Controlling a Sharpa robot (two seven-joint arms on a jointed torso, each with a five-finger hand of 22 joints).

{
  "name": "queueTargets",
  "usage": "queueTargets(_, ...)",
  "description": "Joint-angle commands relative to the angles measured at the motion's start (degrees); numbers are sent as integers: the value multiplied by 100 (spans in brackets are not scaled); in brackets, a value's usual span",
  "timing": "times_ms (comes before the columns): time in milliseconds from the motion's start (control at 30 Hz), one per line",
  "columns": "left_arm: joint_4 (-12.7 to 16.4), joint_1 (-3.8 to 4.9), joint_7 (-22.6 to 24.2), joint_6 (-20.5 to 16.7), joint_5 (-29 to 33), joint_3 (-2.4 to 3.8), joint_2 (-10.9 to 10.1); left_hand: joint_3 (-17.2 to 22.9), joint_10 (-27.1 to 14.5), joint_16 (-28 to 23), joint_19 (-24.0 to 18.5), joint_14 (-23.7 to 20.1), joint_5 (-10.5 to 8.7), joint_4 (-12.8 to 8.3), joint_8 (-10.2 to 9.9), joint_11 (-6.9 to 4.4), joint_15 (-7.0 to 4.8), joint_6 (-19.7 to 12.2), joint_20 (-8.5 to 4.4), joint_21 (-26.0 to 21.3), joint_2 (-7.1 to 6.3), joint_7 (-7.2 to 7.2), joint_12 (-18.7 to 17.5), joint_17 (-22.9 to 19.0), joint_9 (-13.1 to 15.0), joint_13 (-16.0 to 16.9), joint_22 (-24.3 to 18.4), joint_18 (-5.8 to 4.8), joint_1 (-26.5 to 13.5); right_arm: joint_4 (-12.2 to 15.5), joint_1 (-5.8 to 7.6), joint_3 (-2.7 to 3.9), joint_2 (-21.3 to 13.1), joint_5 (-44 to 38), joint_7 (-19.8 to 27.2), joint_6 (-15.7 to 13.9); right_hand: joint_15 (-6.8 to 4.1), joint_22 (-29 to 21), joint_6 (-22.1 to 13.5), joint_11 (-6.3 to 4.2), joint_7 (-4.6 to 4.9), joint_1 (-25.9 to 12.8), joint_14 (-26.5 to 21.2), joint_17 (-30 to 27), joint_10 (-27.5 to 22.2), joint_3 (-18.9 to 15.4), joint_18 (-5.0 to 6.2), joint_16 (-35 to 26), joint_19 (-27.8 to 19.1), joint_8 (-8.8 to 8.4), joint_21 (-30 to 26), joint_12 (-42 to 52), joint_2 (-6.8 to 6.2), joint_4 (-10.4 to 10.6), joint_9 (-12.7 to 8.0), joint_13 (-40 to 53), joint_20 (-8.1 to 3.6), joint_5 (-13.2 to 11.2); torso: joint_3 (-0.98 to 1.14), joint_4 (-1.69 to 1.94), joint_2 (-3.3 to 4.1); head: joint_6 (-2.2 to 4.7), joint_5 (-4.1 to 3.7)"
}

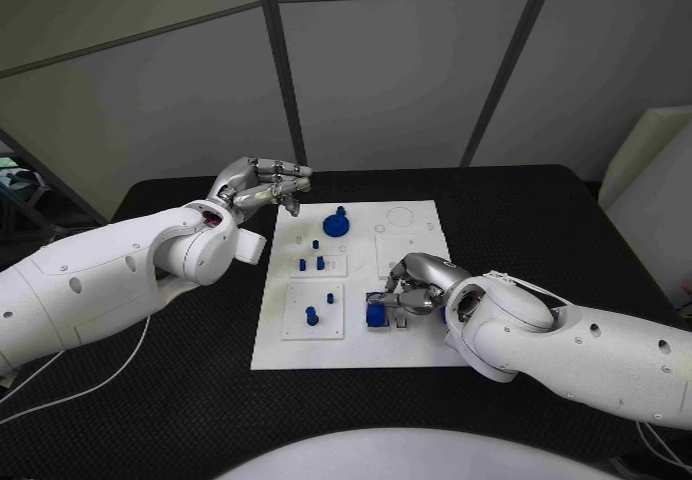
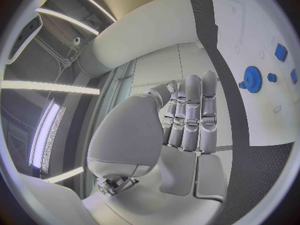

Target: Assemble the parts on the task board

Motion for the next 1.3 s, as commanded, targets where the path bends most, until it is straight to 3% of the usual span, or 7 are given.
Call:
queueTargets(33,1,9,3,63,-11,4,6,44,-40,-6,-26,-26,36,-2,11,-20,-1,-54,4,-35,30,-5,23,-9,-10,8,-6,-60,-44,24,-1,-4,16,24,275,-81,-47,462,43,-81,-3,60,537,1155,125,-13,-95,28,30,17,31,29,45,-2,-7,189,-4,-23,2,-9,0,-7,4)
queueTargets(200,-1,9,-5,66,-11,4,5,44,-40,-6,-26,-26,36,-2,11,-20,-1,-54,4,-35,30,-5,23,-9,-10,8,-6,-60,-44,55,-1,-4,-3,66,389,-53,-42,445,46,-72,13,-51,533,1141,120,-145,-91,20,17,9,18,2,-44,88,-5,173,-6,-56,-2,-4,-7,-15,6)
queueTargets(467,2,8,-24,76,-11,4,-4,48,-43,-6,-27,-28,37,0,12,-19,1,-56,5,-36,36,-3,24,-10,-10,7,-6,-60,-47,138,-1,-7,-161,89,561,-385,-34,433,37,-59,27,-163,530,1130,104,-284,-87,13,7,-4,7,-40,-110,202,-1,149,-1,-54,5,-20,-7,0,11)
queueTargets(633,-2,8,-27,80,-11,3,-6,52,-47,-6,-28,-29,37,6,12,-17,2,-58,6,-37,45,-1,25,-12,-10,7,-7,-60,-53,273,-1,-9,-312,79,815,-570,-31,453,40,-55,30,-202,534,1149,118,-353,-91,23,17,-3,20,-17,-148,250,5,176,2,-50,6,-10,-9,4,5)
queueTargets(900,-10,4,-31,81,-11,0,-8,52,-47,-6,-28,-29,37,6,12,-17,2,-58,6,-37,45,-1,25,-12,-10,7,-7,-60,-53,415,-1,-11,-474,55,1046,-11,-49,460,71,-79,2,108,536,1158,127,-393,-91,27,16,30,21,-17,-283,67,38,193,-9,-115,-5,-12,-10,11,-7)
queueTargets(1167,-11,3,-22,76,-11,-1,-3,52,-47,-6,-28,-29,37,6,12,-17,2,-58,6,-37,45,-1,25,-12,-10,7,-7,-60,-53,435,-1,-11,-466,-64,1056,293,-51,462,69,-81,0,266,535,1160,126,-400,-91,27,13,33,19,-25,-313,-40,49,199,-12,-207,-2,5,-6,-2,-9)
queueTargets(1300,-7,3,-21,73,-11,-1,-9,52,-47,-6,-28,-29,37,6,12,-17,2,-58,6,-37,45,-1,25,-12,-10,7,-7,-60,-53,403,-1,-12,-426,-171,991,336,-57,468,78,-87,-6,431,536,1162,127,-342,-92,27,14,35,21,-31,-268,-141,57,205,-18,-463,-7,-1,1,-6,-1)
